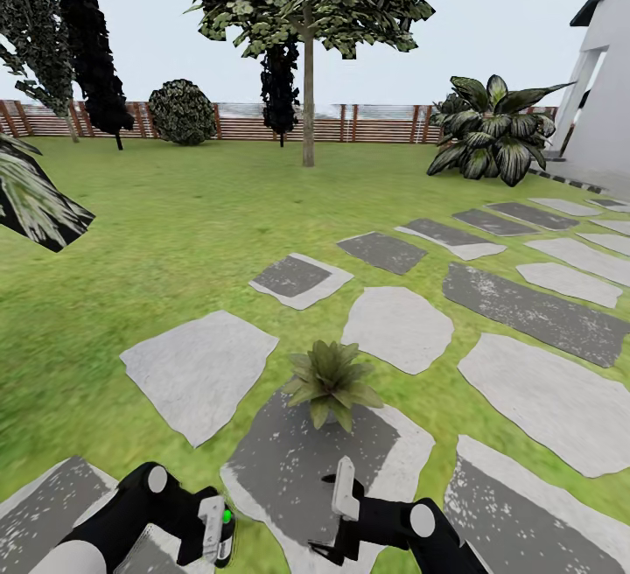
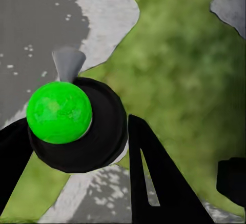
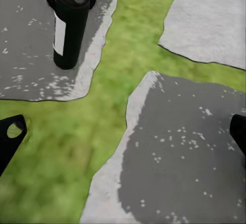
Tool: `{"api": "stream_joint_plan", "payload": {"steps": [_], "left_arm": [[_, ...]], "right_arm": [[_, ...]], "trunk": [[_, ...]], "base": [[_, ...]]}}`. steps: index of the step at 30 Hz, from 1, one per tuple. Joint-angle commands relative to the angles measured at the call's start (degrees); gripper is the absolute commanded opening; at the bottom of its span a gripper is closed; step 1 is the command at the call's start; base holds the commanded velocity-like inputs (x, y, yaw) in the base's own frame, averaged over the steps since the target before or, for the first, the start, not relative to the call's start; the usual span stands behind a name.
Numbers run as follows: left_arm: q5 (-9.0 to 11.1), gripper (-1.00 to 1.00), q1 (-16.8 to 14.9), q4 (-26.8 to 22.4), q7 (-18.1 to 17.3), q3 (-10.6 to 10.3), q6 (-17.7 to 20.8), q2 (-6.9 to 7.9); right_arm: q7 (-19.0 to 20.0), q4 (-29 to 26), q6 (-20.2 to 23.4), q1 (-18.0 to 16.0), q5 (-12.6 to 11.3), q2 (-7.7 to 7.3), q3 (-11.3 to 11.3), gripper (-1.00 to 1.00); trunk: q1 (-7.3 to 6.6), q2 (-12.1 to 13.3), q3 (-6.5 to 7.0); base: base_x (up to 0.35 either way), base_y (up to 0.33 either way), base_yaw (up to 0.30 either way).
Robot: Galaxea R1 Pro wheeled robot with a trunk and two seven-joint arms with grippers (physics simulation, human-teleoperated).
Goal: Pick up the pesticide atomizer in the garden and spray insectifuge to fully cover both potted plants in the garden.
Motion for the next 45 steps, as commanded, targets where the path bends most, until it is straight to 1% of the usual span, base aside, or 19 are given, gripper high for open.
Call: {"api": "stream_joint_plan", "payload": {"steps": [1,4,6,8,9,12,14,15,17,19,21,25,26,28,31,34,38,41,45], "left_arm": [[-0.24,-1.0,0.0,-0.07,0.07,-0.14,-0.56,0.35],[-0.17,-1.0,-0.01,-0.07,1.29,0.04,-0.16,0.75],[-0.05,-1.0,-0.03,-0.07,4.91,1.89,0.23,0.74],[0.08,-1.0,-0.03,-0.07,8.44,5.46,0.44,0.4],[0.15,-1.0,-0.04,-0.03,10.79,8.93,0.69,0.16],[0.26,-1.0,-0.26,-0.06,14.1,16.15,2.73,-0.37],[0.35,-1.0,-0.56,-0.06,15.34,19.63,5.37,-0.7],[0.38,-1.0,-0.76,-0.07,15.91,21.17,7.44,-0.92],[0.4,-1.0,-0.98,-0.09,16.26,22.16,10.02,-1.22],[0.4,-1.0,-1.12,-0.16,16.32,22.56,13.07,-1.47],[0.37,-1.0,-1.29,-0.45,16.32,22.73,16.55,-1.73],[0.35,-1.0,-1.49,-0.79,16.09,22.75,21.57,-1.89],[0.34,-1.0,-1.51,-0.81,16.05,22.75,22.14,-1.9],[0.28,-1.0,-1.52,-0.84,16.0,22.72,22.95,-2.01],[0.29,-1.0,-1.6,-0.91,15.98,22.61,24.5,-2.15],[0.26,-1.0,-2.42,-0.94,15.97,22.45,27.7,-2.26],[0.16,-1.0,-4.93,-0.95,15.78,22.13,32.5,-3.04],[-0.25,-1.0,-6.78,-1.0,13.34,21.95,37.07,-4.16],[-0.53,-1.0,-7.79,-2.79,9.73,21.82,40.46,-4.67]], "right_arm": [[-0.07,-0.07,-0.29,-0.02,0.51,0.02,-0.13,1.0],[-0.28,0.07,-0.26,-0.02,0.51,-0.11,-0.5,1.0],[-1.94,1.58,-0.43,-0.02,0.44,-1.8,-1.15,1.0],[-6.37,4.45,-0.57,-0.02,0.24,-4.28,-2.93,1.0],[-11.54,7.77,-0.61,-0.02,0.11,-5.75,-5.1,1.0],[-24.6,17.11,-0.76,-0.02,-0.02,-7.43,-10.99,1.0],[-34.06,22.89,-0.95,-0.02,-0.05,-8.11,-14.87,1.0],[-40.54,26.07,-1.07,-0.02,-0.11,-8.27,-17.04,1.0],[-48.37,28.78,-1.14,-0.02,-0.37,-8.12,-18.89,1.0],[-54.99,30.46,-1.25,-0.02,-1.71,-7.91,-20.09,1.0],[-59.67,32.21,-1.91,-0.02,-5.59,-7.83,-21.55,1.0],[-62.58,35.9,-4.29,0.05,-17.81,-8.24,-25.06,1.0],[-62.74,36.3,-4.57,0.06,-19.66,-8.32,-25.38,1.0],[-62.91,36.78,-4.9,0.05,-21.88,-8.41,-25.76,1.0],[-62.97,36.97,-5.02,0.05,-22.72,-8.42,-25.86,1.0],[-63.03,37.01,-5.05,0.03,-22.88,-8.43,-25.92,1.0],[-63.26,37.04,-5.06,0.01,-22.91,-8.43,-25.92,1.0],[-63.26,37.25,-5.06,0.05,-22.88,-8.43,-25.89,1.0],[-63.22,37.42,-5.03,0.04,-22.87,-8.43,-25.88,1.0]], "trunk": [[-0.01,-0.02,-0.05],[-0.01,-0.02,-0.05],[-0.01,-0.02,-0.05],[-0.01,-0.02,-0.05],[-0.01,-0.02,-0.05],[-0.01,-0.02,-0.05],[-0.01,-0.02,-0.05],[-0.01,-0.02,-0.05],[-0.01,-0.02,-0.05],[-0.01,-0.02,-0.05],[-0.01,-0.02,-0.05],[-0.01,-0.02,-0.05],[-0.01,-0.02,-0.05],[-0.01,-0.02,-0.05],[-0.01,-0.02,-0.05],[-0.01,-0.02,-0.05],[-0.01,-0.02,-0.05],[-0.01,-0.02,-0.05],[-0.01,-0.02,-0.05]], "base": [[0.0,0.0,0.0],[0.0,0.0,0.0],[0.0,0.0,0.0],[0.0,0.0,0.0],[0.0,0.0,0.0],[0.0,0.0,0.0],[0.0,0.0,0.0],[0.0,0.0,0.0],[0.0,0.0,0.0],[0.0,0.0,0.0],[0.0,0.0,0.0],[0.0,0.0,0.0],[0.0,0.0,0.0],[0.0,0.0,0.0],[0.0,0.0,0.0],[0.0,0.0,0.0],[0.0,0.0,0.0],[0.0,0.0,0.0],[0.0,0.0,0.0]]}}
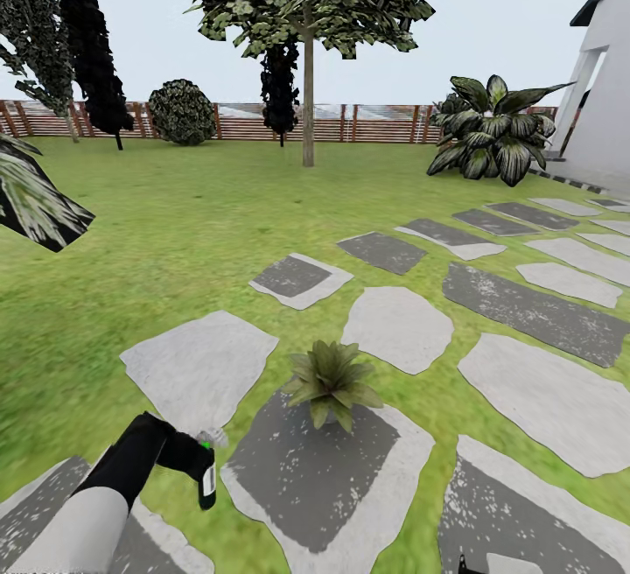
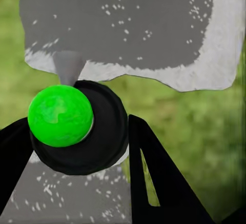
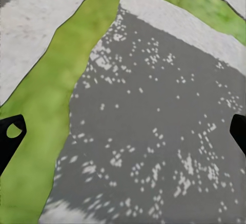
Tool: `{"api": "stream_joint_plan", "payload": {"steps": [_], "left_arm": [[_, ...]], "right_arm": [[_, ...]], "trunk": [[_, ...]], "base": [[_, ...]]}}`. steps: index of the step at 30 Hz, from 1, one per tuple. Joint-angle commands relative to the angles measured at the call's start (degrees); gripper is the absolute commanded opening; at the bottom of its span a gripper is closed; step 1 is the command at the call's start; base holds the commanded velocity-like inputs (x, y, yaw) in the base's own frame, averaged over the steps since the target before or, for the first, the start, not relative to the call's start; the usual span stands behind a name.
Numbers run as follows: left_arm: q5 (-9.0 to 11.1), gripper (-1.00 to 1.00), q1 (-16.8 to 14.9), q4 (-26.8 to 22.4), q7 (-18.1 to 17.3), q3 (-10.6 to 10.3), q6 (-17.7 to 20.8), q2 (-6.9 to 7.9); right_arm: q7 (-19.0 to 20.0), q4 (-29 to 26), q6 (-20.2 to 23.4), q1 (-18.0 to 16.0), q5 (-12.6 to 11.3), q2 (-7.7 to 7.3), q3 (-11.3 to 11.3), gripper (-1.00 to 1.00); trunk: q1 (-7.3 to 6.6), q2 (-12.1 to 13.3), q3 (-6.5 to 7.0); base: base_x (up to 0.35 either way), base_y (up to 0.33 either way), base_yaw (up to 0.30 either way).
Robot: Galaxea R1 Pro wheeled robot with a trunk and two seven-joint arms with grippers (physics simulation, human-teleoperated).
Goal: Pick up the pesticide atomizer in the garden and spray insectifuge to fully cover both potted plants in the garden.
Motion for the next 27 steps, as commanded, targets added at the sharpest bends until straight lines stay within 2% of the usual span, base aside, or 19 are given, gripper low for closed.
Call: {"api": "stream_joint_plan", "payload": {"steps": [1,5,8,10,12,19,27], "left_arm": [[-0.6,-1.0,-0.13,-0.76,-1.44,0.17,1.64,-0.07],[-2.37,-1.0,-0.45,-2.61,-4.01,-0.11,9.38,-0.15],[-2.78,-1.0,-0.54,-4.73,-4.4,-2.34,11.61,-0.09],[-2.88,-1.0,-0.49,-6.18,-4.55,-4.31,12.25,-0.08],[-2.81,-1.0,-0.47,-6.59,-4.59,-4.96,12.45,-0.1],[-2.98,-1.0,-0.19,-6.84,-4.57,-5.33,12.5,-0.15],[-3.01,-1.0,-0.03,-6.66,-4.54,-5.43,12.5,-0.12]], "right_arm": [[-0.21,0.1,-0.15,-0.06,0.6,0.01,-0.34,1.0],[-0.23,0.64,-0.18,-0.03,0.6,0.01,-0.34,1.0],[-0.27,0.91,-0.13,-0.03,0.6,-0.02,-0.34,1.0],[-0.34,0.98,-0.12,-0.03,0.6,-0.06,-0.37,1.0],[-0.38,0.99,-0.16,-0.03,0.57,-0.09,-0.4,1.0],[-0.41,0.92,-0.19,-0.01,0.52,-0.16,-0.42,1.0],[-0.41,0.85,-0.26,-0.02,0.52,-0.23,-0.42,1.0]], "trunk": [[-0.01,-0.02,-0.06],[-0.01,-0.02,-0.06],[-0.01,-0.02,-0.06],[-0.01,-0.02,-0.06],[-0.01,-0.02,-0.06],[-0.01,-0.02,-0.06],[-0.01,-0.02,-0.06]], "base": [[0.0,0.0,0.0],[0.0,0.0,0.0],[0.0,0.0,0.0],[0.068,0.0,0.0],[0.227,0.0,0.0],[0.314,-0.017,0.0],[0.282,-0.154,0.0]]}}
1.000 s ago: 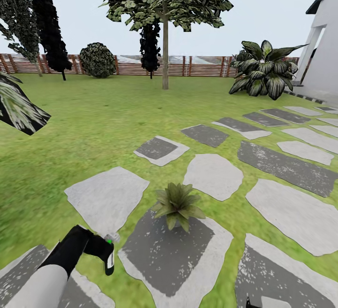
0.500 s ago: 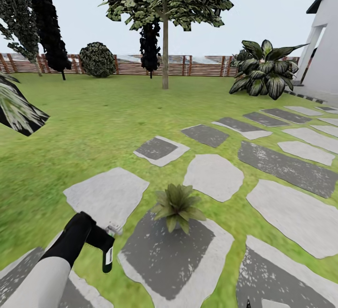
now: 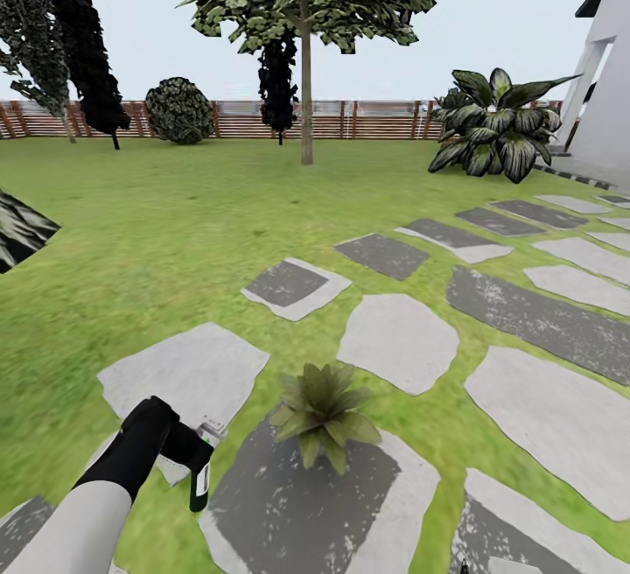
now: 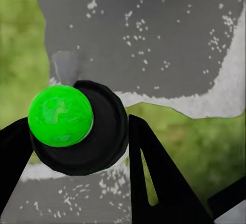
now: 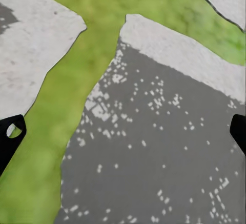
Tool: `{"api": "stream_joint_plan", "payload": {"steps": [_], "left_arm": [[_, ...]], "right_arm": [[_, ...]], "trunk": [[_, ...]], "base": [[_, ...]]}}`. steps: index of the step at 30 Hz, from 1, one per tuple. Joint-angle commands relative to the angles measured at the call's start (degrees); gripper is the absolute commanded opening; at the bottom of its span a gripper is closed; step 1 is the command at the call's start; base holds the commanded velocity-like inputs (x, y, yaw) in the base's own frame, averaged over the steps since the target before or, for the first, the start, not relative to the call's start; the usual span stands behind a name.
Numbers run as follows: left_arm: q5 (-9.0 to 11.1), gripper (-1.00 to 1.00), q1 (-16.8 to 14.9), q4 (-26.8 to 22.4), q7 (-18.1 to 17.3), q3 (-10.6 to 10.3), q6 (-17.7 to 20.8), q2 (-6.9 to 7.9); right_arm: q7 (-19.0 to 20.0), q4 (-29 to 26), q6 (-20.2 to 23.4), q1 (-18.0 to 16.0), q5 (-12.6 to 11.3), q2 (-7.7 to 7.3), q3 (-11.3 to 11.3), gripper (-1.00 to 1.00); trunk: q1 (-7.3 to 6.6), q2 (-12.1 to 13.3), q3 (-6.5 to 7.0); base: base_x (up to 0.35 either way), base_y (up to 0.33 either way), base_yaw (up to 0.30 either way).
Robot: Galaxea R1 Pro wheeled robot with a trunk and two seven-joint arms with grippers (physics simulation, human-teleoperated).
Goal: Pick up the pesticide atomizer in the garden and spray insectifuge to fully cover both potted plants in the garden.
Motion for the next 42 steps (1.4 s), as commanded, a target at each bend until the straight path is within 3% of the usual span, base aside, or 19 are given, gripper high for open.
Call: {"api": "stream_joint_plan", "payload": {"steps": [1,12,13,25,29,32,33,35,38,42], "left_arm": [[-0.36,-1.0,-0.04,0.03,-0.47,0.16,0.33,-0.04],[-0.17,-1.0,0.05,0.51,-0.47,0.07,0.33,-0.04],[-0.17,-1.0,0.31,0.52,-0.47,-0.12,0.27,0.67],[-0.1,-1.0,0.32,0.65,-0.56,-0.25,0.24,0.69],[-0.28,-1.0,0.32,0.73,-3.66,-0.28,0.23,1.05],[-4.3,-1.0,0.18,0.64,-9.05,-0.23,0.23,2.33],[-8.44,-1.0,0.0,0.57,-11.61,-0.17,0.24,2.77],[-13.89,-1.0,-0.12,0.45,-14.24,-0.02,0.28,2.82],[-16.59,-1.0,-0.2,0.15,-15.25,-0.06,0.32,2.38],[-17.0,-1.0,-0.16,0.09,-15.35,-0.09,0.28,2.26]], "right_arm": [[-0.2,0.09,-0.16,-0.05,0.6,0.02,-0.34,1.0],[-0.29,0.09,-0.19,-0.05,0.54,0.07,-0.34,1.0],[-0.29,0.17,-0.16,-0.05,0.53,0.07,-0.34,1.0],[-0.29,0.16,-0.18,-0.03,0.51,0.07,-0.34,1.0],[-0.29,0.16,-0.18,-0.01,0.51,0.07,-0.34,1.0],[-0.29,0.09,-0.19,-0.02,0.51,0.09,-0.34,1.0],[-0.29,0.08,-0.2,-0.04,0.48,0.13,-0.34,1.0],[-0.29,0.01,-0.2,-0.03,0.44,0.11,-0.47,1.0],[-0.29,-0.01,-0.2,-0.04,0.43,0.08,-0.51,1.0],[-0.21,-0.01,-0.2,-0.01,0.5,-0.06,-0.51,1.0]], "trunk": [[0.02,-0.02,-0.06],[0.02,-0.02,-0.11],[0.02,-0.02,-0.19],[0.02,-0.02,-1.26],[0.02,-0.02,-1.63],[0.02,-0.02,-1.9],[0.02,-0.02,-1.99],[0.02,-0.02,-2.15],[0.02,-0.02,-2.24],[0.02,-0.02,-2.25]], "base": [[0.267,-0.178,0.0],[0.295,-0.15,-0.146],[0.0,0.0,0.0],[0.0,0.0,0.0],[0.0,0.0,0.0],[0.0,0.0,0.0],[0.0,0.0,0.0],[0.0,0.0,0.0],[0.135,0.0,0.0],[0.314,0.0,0.0]]}}
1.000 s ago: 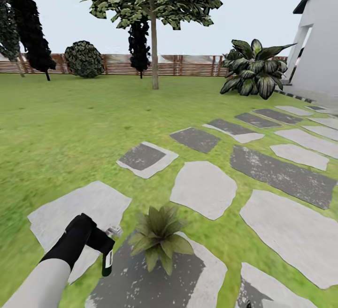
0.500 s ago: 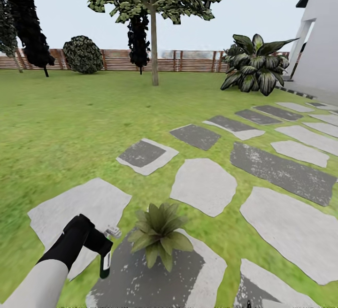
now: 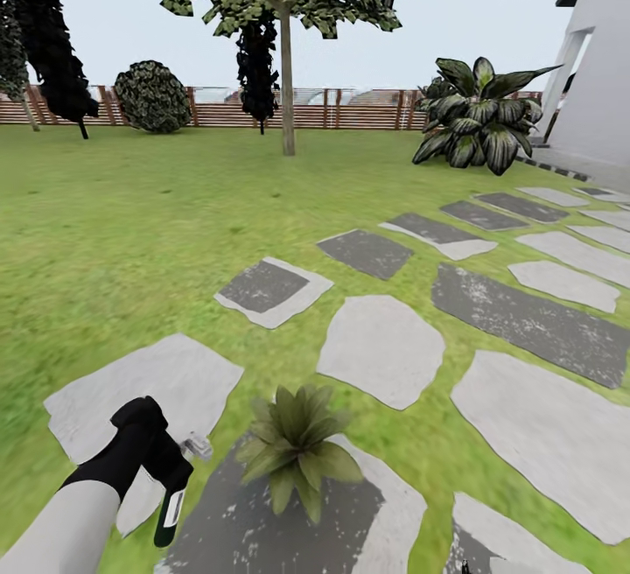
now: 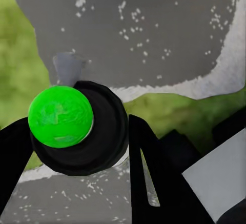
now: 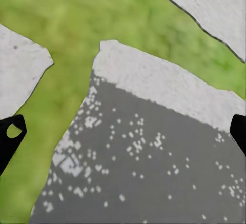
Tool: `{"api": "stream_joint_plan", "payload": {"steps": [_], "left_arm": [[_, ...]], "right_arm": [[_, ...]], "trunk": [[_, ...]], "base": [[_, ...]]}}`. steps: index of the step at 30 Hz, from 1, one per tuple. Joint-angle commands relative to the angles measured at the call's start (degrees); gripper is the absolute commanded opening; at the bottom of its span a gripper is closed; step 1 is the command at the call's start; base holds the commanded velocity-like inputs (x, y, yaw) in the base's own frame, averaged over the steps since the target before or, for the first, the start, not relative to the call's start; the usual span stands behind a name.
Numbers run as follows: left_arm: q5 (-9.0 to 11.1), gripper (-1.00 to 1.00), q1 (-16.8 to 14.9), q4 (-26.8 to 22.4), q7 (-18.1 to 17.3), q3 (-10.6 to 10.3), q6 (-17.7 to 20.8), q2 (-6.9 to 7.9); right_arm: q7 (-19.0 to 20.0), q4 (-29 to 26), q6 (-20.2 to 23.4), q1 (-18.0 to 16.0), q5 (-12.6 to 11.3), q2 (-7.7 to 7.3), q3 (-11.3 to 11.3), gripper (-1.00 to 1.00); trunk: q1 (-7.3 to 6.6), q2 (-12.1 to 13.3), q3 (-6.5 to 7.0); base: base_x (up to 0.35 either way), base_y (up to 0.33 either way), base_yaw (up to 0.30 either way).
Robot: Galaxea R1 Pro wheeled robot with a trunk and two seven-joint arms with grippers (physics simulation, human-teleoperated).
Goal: Pick up the pesticide atomizer in the garden and spray insectifuge to fully cover both potted plants in the garden.
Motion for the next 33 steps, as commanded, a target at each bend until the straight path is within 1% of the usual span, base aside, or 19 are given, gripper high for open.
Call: {"api": "stream_joint_plan", "payload": {"steps": [1,4,8,10,13,16,21,29,33], "left_arm": [[-0.41,-1.0,0.0,-0.06,-0.35,0.13,0.49,-0.04],[-0.42,-1.0,0.07,-0.05,-0.1,0.25,0.42,-0.05],[-0.39,-1.0,0.36,0.31,0.26,0.37,0.3,-0.07],[-0.48,-1.0,0.58,0.35,1.28,0.33,0.13,-0.06],[-0.18,-1.0,2.07,0.44,4.08,0.35,-0.32,0.33],[0.13,-1.0,3.09,0.46,5.17,0.34,-0.43,0.14],[0.47,-1.0,3.41,0.4,5.44,0.59,-0.34,-0.05],[0.45,-1.0,3.31,0.31,5.46,0.64,-0.24,-0.09],[0.36,-1.0,2.51,0.17,4.68,0.4,0.08,-0.17]], "right_arm": [[-0.19,0.08,-0.17,-0.07,0.63,-0.19,-0.33,1.0],[-0.14,0.08,-0.17,-0.08,0.68,-0.4,-0.33,1.0],[-0.1,0.12,-0.17,-0.08,0.62,-0.47,-0.29,1.0],[-0.11,0.16,-0.17,-0.08,0.62,-0.42,-0.2,1.0],[-0.11,0.17,-0.17,-0.09,0.61,-0.39,-0.16,1.0],[-0.11,0.17,-0.15,-0.08,0.61,-0.39,-0.16,1.0],[-0.2,0.17,-0.11,-0.09,0.54,-0.39,-0.15,1.0],[-0.2,0.17,-0.11,-0.07,0.53,-0.39,-0.17,1.0],[-0.2,0.17,-0.09,-0.06,0.53,-0.39,-0.15,1.0]], "trunk": [[0.02,-0.02,-0.05],[0.02,-0.02,-0.05],[0.02,-0.02,-0.06],[0.02,-0.02,-0.06],[0.02,-0.02,-0.06],[0.02,-0.02,-0.13],[0.02,-0.02,-0.44],[0.02,-0.02,-1.03],[0.02,-0.02,-1.12]], "base": [[0.333,0.0,0.0],[0.306,0.0,0.0],[0.081,0.0,0.0],[0.012,0.0,0.0],[0.003,0.0,0.0],[0.001,0.0,-0.075],[0.0,0.0,-0.184],[0.0,0.0,-0.181],[0.0,0.0,-0.037]]}}
